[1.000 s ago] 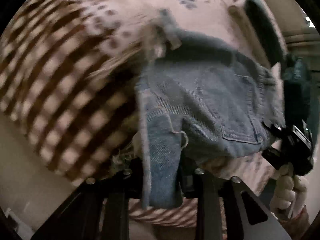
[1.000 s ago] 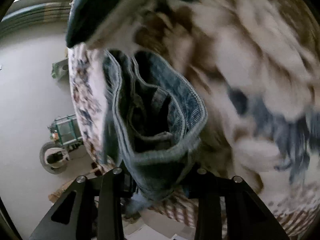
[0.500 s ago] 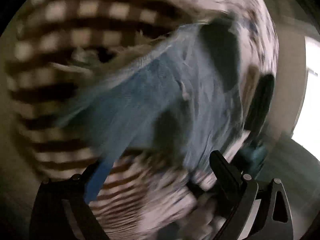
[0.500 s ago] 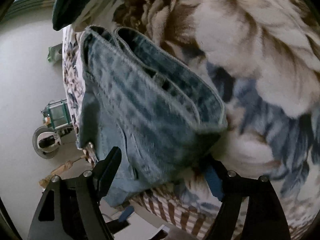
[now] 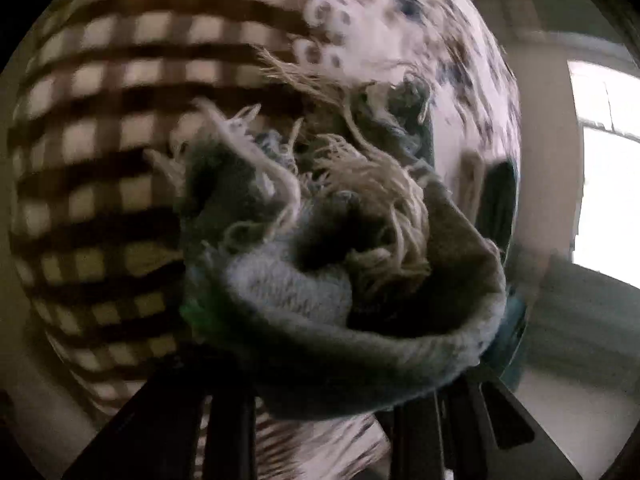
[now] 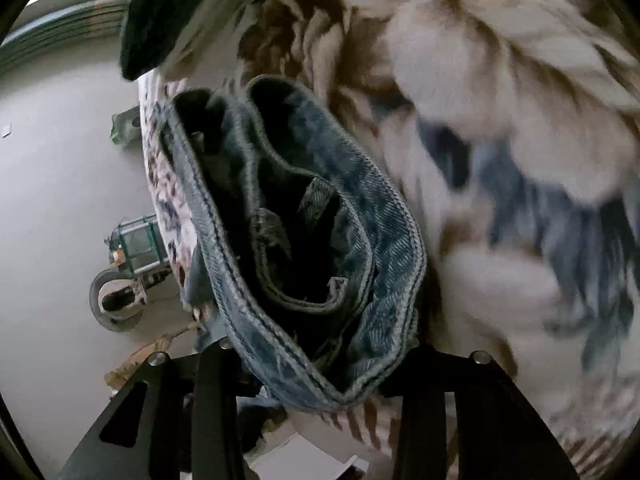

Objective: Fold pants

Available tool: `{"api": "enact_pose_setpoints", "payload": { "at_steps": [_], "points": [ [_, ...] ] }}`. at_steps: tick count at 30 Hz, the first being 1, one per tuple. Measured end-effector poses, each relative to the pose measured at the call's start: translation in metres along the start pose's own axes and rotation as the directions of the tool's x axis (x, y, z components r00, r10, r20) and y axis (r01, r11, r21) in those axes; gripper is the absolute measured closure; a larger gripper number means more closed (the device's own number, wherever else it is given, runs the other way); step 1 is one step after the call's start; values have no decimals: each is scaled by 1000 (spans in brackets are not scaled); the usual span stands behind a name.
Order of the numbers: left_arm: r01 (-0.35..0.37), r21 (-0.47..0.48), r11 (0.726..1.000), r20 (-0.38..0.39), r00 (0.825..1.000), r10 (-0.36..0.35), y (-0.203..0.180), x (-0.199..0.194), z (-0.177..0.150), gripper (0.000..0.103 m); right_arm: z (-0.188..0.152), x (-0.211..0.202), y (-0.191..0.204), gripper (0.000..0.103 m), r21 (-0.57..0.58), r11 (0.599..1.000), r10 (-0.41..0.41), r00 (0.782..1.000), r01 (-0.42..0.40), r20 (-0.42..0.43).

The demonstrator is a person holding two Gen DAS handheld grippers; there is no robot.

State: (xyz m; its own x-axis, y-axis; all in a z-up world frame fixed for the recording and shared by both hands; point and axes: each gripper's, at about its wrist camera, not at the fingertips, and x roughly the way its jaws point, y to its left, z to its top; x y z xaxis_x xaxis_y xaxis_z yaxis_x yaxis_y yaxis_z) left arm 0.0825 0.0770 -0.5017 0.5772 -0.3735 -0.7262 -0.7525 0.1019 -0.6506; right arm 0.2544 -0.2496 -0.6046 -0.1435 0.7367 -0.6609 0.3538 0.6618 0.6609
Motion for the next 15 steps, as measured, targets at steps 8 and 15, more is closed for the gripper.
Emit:
{"api": "enact_pose_setpoints", "payload": {
  "at_steps": [8,15],
  "points": [
    [84,-135,987,-24,996,-88,34,23,9,52,-10,23,-32,29,58,996,76,997,-74,-34],
    [58,-179,982,39,998,-52,32,40,18,53,-25,41,-41,24,29,994,103,994,-102,-23]
  ]
}}
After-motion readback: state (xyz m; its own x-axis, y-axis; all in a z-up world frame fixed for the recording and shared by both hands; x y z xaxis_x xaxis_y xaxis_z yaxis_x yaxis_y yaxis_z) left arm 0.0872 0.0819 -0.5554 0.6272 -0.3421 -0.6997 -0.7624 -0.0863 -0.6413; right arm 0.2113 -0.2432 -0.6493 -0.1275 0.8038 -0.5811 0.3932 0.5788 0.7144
